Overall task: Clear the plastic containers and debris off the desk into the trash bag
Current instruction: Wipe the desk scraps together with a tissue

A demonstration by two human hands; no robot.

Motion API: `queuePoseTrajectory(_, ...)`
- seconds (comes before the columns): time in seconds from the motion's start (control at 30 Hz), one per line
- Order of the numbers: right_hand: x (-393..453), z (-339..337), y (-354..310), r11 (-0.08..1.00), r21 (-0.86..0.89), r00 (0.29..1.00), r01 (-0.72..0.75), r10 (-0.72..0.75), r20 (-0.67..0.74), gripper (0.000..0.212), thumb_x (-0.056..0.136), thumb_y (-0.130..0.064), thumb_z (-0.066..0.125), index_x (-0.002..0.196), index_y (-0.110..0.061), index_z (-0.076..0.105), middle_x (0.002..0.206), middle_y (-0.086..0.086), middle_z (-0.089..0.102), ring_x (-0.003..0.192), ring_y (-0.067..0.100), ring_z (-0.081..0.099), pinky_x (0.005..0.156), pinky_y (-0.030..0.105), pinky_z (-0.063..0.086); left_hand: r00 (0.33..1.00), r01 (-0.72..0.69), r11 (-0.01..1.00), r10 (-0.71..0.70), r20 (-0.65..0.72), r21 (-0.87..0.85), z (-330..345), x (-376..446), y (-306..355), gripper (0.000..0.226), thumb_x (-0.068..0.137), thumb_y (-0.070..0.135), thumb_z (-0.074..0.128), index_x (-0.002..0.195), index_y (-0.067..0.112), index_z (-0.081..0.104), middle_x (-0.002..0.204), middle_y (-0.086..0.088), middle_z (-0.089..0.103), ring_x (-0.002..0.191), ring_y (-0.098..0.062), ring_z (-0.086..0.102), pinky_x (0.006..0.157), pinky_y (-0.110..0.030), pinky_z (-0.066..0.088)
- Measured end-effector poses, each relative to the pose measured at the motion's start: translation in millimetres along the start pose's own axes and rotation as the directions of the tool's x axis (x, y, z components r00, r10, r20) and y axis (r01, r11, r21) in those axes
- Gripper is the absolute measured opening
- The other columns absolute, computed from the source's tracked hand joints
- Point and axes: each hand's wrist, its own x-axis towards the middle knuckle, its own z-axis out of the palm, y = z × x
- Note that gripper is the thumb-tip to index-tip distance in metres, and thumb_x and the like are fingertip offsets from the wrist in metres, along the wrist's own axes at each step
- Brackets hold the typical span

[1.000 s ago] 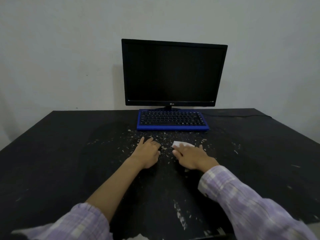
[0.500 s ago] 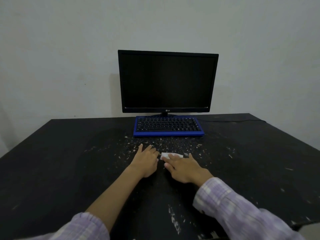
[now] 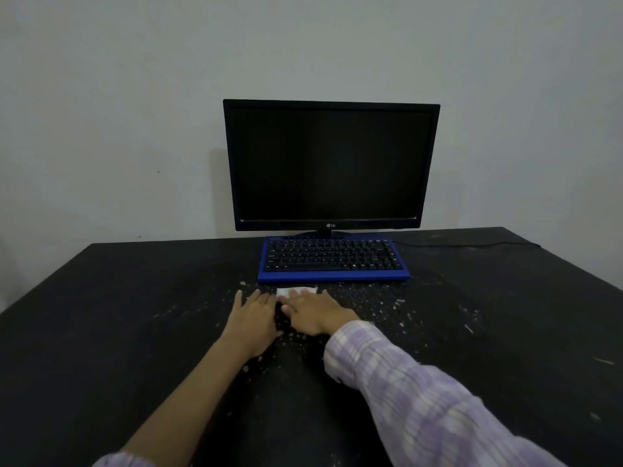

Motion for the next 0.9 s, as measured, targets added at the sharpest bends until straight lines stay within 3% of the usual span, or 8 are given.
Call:
queuePoseTrajectory(0.2,-0.1,-5.5,20.6,0.999,-0.007,0.999,-0.034,0.034,0.023,0.05,0.1,-0.035,0.026,0.149,-0.032,0.016,0.16,-0.003,0.012,0.145,0.024,0.016,0.116,0.056,0.002,1.0,-0.02,0.999,0.021,0.015,-0.043,0.2,-2.1,-6.5,0.05,0.1,0.028,0.032,0.147,0.014,0.025,0.154,-0.005,0.028,0.145,-0.02,0.016,0.118,-0.048,0.005)
queuePoseTrajectory(0.37,-27.6,-10.5,75.4,0.976,0.063,0.978,-0.207,0.209,-0.024,0.048,0.101,-0.037,0.022,0.149,-0.035,0.017,0.159,-0.005,0.014,0.145,0.022,0.016,0.115,0.058,0.001,0.991,-0.135,0.99,0.135,0.006,-0.029,1.3,8.3,27.0,0.048,0.101,0.029,0.029,0.147,0.013,0.027,0.154,-0.006,0.028,0.145,-0.02,0.017,0.119,-0.049,0.005)
queuePoseTrajectory(0.57,-67.6,-10.8,133.1,0.9,0.109,0.905,-0.422,0.426,-0.014,0.049,0.101,-0.038,0.024,0.149,-0.035,0.017,0.158,-0.001,0.019,0.143,0.025,0.023,0.115,0.055,0.003,0.976,-0.219,0.975,0.219,0.01,0.025,4.8,18.0,59.1,0.048,0.101,0.028,0.027,0.146,0.012,0.028,0.152,-0.007,0.033,0.144,-0.022,0.018,0.119,-0.049,0.004)
queuePoseTrajectory(0.73,-78.7,1.4,123.5,0.93,0.11,0.927,-0.35,0.361,-0.101,0.047,0.099,-0.034,0.031,0.145,-0.023,0.031,0.15,0.008,0.036,0.138,0.027,0.034,0.116,0.054,0.007,0.977,-0.215,0.977,0.215,0.007,0.005,7.0,14.5,63.1,0.049,0.101,0.028,0.028,0.147,0.013,0.024,0.154,-0.006,0.028,0.144,-0.021,0.018,0.118,-0.049,0.003)
queuePoseTrajectory(0.9,-81.4,8.4,88.2,0.981,0.086,0.979,-0.175,0.183,-0.091,0.047,0.099,-0.031,0.032,0.146,-0.026,0.03,0.154,0.003,0.031,0.139,0.025,0.031,0.116,0.051,0.007,0.981,-0.19,0.98,0.188,-0.046,-0.054,4.0,6.1,61.8,0.048,0.1,0.029,0.031,0.146,0.014,0.029,0.152,-0.005,0.032,0.143,-0.02,0.021,0.118,-0.047,0.005)
